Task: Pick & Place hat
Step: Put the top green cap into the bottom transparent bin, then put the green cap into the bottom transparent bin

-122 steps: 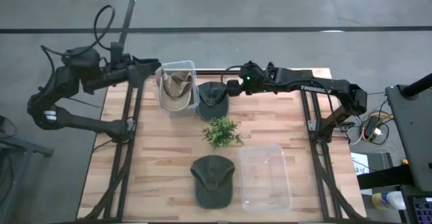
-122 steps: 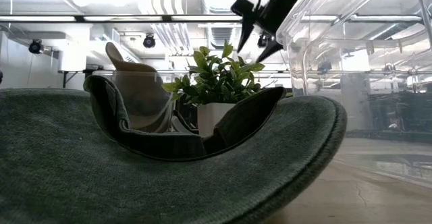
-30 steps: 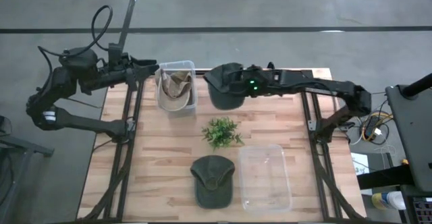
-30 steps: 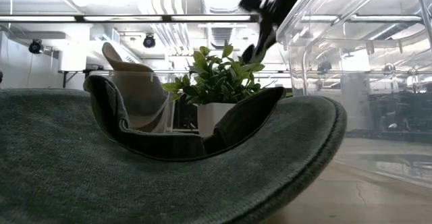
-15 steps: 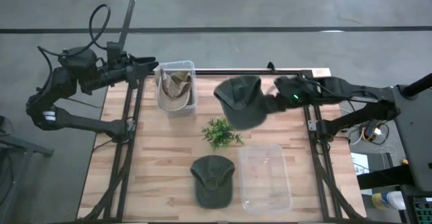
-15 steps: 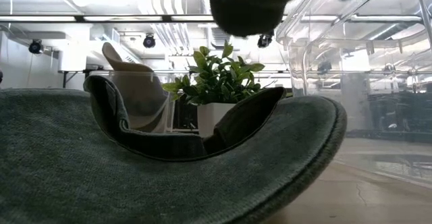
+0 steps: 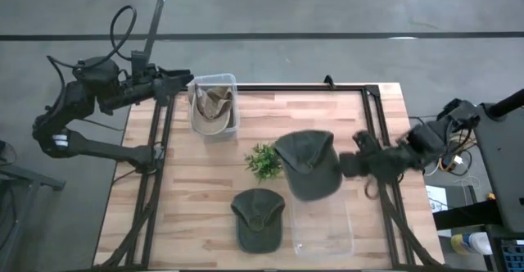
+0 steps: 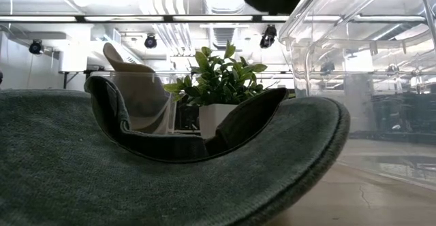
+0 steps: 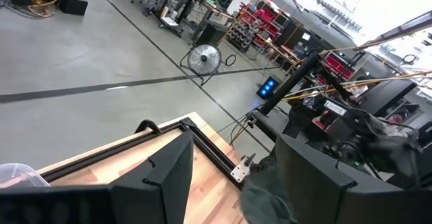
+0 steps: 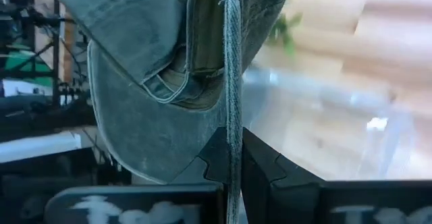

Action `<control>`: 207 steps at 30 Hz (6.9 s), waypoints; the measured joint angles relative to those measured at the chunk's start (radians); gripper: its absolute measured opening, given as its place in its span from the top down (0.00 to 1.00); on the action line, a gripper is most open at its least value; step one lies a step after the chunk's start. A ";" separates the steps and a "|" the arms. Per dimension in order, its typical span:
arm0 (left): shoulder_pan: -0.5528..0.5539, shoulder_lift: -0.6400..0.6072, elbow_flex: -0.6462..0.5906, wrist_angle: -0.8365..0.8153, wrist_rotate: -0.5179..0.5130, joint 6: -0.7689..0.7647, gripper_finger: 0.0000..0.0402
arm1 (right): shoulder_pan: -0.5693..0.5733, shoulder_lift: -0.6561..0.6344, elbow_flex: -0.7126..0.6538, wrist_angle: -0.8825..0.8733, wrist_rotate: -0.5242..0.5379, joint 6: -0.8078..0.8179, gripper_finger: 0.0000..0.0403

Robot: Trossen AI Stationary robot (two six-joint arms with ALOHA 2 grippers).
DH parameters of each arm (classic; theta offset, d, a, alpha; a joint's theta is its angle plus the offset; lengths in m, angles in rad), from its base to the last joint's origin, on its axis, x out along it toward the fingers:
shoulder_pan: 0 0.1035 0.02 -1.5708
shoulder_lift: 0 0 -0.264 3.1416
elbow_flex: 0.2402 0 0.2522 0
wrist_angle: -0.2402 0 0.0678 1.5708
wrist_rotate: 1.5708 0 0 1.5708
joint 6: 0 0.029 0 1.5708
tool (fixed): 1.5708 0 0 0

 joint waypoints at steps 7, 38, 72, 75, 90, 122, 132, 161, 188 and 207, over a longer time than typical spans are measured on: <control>0.000 0.001 0.000 -0.002 0.001 0.017 0.49 | 0.225 0.090 -0.002 -0.009 0.019 0.262 0.97; 0.000 0.031 -0.001 -0.002 0.004 0.068 0.49 | 0.329 0.408 0.036 -0.124 -0.108 0.510 0.97; -0.026 0.125 -0.035 -0.436 0.488 -0.275 0.49 | 0.120 0.283 0.231 -0.079 0.430 -0.212 0.35; -0.063 0.130 -0.110 -0.409 0.491 -0.337 0.49 | 0.058 0.238 0.231 -0.079 0.448 -0.348 0.36; -0.552 0.181 -0.639 0.277 0.244 -1.020 0.49 | -0.217 -0.033 0.231 -0.074 0.438 -0.868 0.34; -0.841 0.777 -0.600 0.578 0.070 -1.131 0.51 | -0.218 -0.023 0.231 -0.071 0.382 -0.928 0.39; -0.838 0.787 -0.600 0.587 0.066 -1.107 0.96 | -0.218 -0.023 0.231 -0.063 0.390 -0.919 0.39; -0.925 0.183 -0.591 0.400 -0.511 -1.042 0.99 | -0.219 -0.012 0.230 0.080 0.386 -0.847 0.40; -0.718 0.140 -0.476 0.356 -0.590 -0.661 0.99 | -0.218 0.268 0.230 0.418 0.149 -0.853 0.41; -0.709 0.112 -0.476 0.328 -0.587 -0.629 0.99 | -0.282 0.368 0.231 0.683 0.154 -1.000 0.46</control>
